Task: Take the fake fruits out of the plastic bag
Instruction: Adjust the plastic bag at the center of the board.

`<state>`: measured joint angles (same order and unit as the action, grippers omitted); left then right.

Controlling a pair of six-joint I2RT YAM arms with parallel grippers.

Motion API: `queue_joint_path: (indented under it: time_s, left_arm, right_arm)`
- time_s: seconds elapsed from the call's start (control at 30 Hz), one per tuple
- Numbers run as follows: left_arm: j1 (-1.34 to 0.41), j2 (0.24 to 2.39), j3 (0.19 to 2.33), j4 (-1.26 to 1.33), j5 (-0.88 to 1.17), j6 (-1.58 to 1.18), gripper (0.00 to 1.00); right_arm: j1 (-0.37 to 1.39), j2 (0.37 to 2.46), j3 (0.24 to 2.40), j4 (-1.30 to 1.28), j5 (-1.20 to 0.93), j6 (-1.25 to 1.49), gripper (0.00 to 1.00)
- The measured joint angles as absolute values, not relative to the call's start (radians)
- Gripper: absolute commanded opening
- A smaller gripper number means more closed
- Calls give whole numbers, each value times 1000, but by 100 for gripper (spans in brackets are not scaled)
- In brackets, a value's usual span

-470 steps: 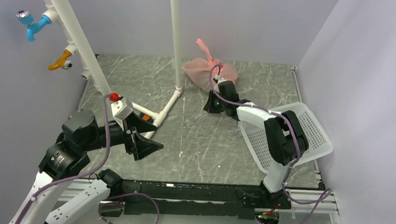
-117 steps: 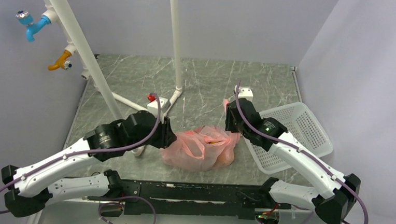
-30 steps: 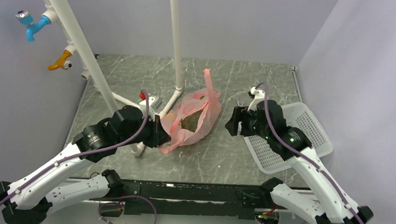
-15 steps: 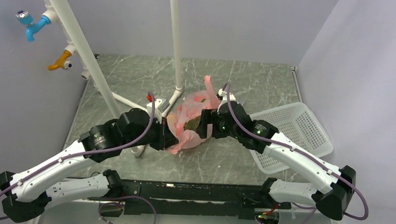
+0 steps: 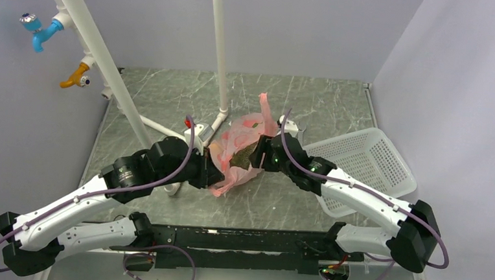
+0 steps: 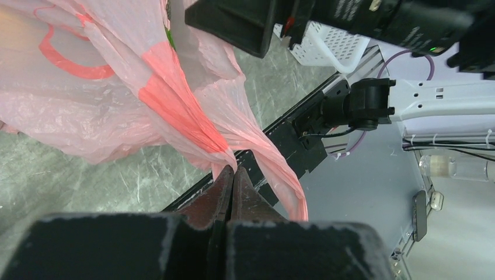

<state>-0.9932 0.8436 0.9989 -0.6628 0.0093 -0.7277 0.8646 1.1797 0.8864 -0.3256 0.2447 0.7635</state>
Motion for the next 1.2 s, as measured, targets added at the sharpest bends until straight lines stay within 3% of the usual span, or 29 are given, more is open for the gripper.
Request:
queue_joint_path:
  time_s: [0.1, 0.13, 0.27, 0.4, 0.53, 0.87, 1.07, 1.2]
  left_arm:
    - [-996, 840, 997, -662, 7, -730, 0]
    - [-997, 836, 994, -662, 6, -732, 0]
    - [-997, 805, 954, -659, 0, -751, 0]
    - [-999, 751, 868, -646, -9, -778, 0]
    - [-1000, 714, 759, -630, -8, -812, 0]
    - [-1027, 722, 748, -680, -39, -833, 0]
    - [-1061, 778, 777, -749, -97, -833, 0]
    - [-1088, 794, 779, -799, -134, -834, 0]
  right_arm:
    - [857, 1174, 798, -274, 236, 762, 15]
    - [852, 1170, 767, -263, 230, 759, 8]
    - [829, 1109, 611, -261, 226, 804, 4]
    - [828, 910, 464, -270, 230, 856, 14]
    - [825, 779, 392, -270, 207, 856, 32]
    - [830, 730, 509, -351, 46, 646, 76]
    - [858, 804, 690, -254, -147, 503, 75]
    - [911, 925, 708, -140, -190, 479, 56]
